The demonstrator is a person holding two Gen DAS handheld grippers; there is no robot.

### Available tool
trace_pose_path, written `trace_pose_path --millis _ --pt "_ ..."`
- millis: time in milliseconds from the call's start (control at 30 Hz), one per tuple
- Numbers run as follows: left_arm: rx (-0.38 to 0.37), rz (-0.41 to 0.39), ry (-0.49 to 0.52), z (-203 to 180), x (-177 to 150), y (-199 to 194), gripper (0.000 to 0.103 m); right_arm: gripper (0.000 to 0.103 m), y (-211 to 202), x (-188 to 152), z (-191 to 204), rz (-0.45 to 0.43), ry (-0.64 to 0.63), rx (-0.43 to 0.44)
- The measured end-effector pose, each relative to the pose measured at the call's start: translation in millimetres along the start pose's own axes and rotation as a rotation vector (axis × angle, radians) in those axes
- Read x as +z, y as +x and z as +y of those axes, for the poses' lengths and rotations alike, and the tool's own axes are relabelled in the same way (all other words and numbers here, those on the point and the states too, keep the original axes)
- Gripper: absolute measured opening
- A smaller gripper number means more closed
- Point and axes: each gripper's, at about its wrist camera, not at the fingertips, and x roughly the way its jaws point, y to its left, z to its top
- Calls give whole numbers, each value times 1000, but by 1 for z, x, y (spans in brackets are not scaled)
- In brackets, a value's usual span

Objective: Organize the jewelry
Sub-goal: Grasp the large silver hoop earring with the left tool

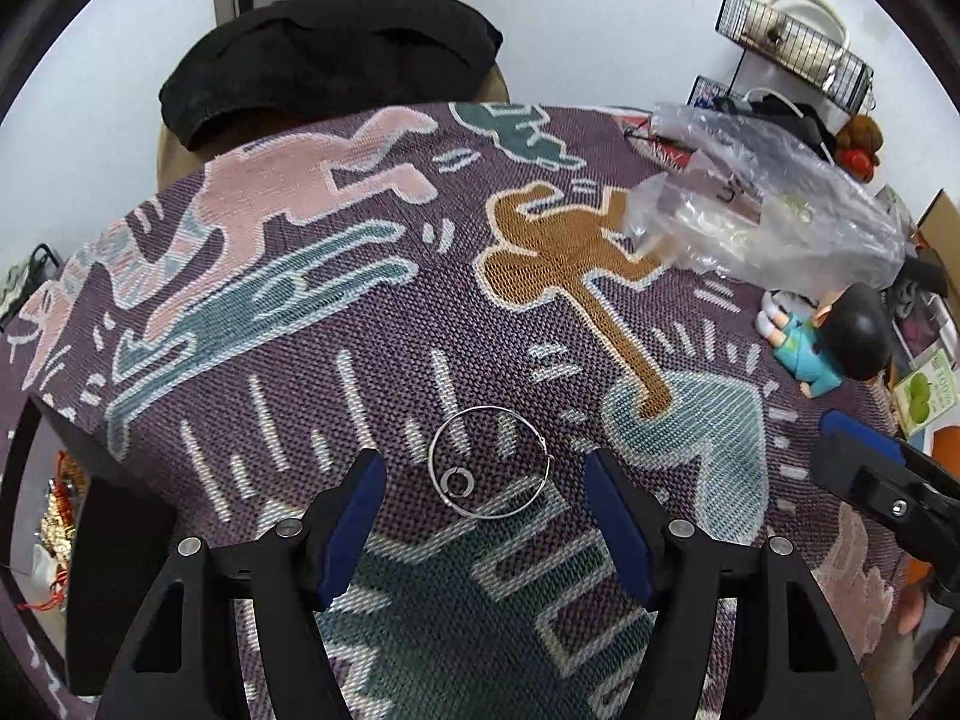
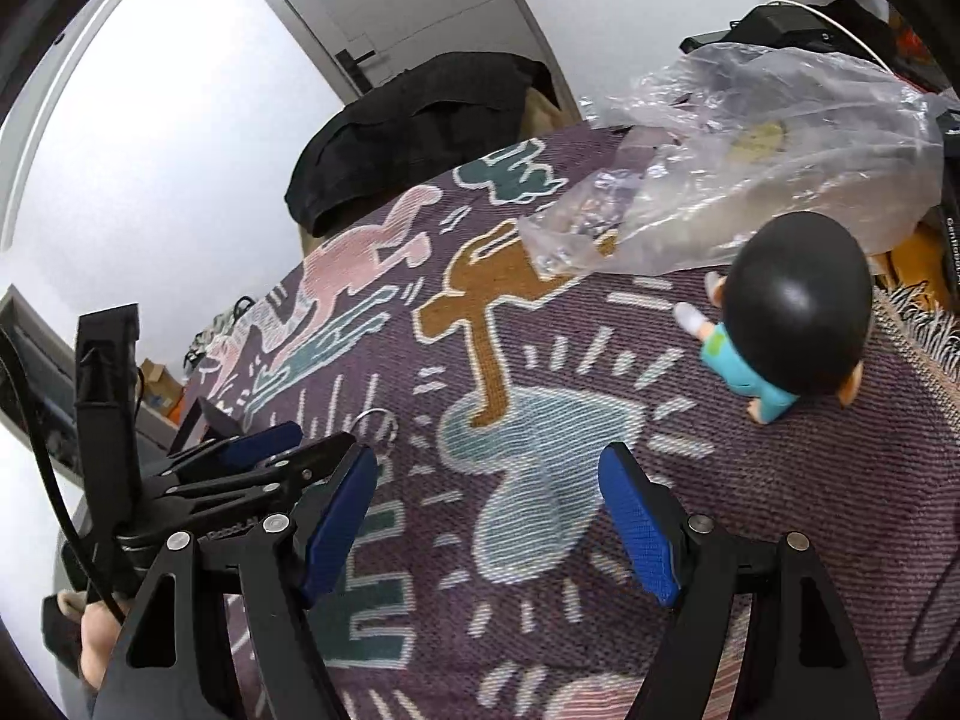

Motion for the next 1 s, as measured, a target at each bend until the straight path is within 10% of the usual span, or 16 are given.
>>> trace_pose_path --millis 1000 --pt "49 -7 -17 17 6 -4 53 76 20 -2 12 31 -32 4"
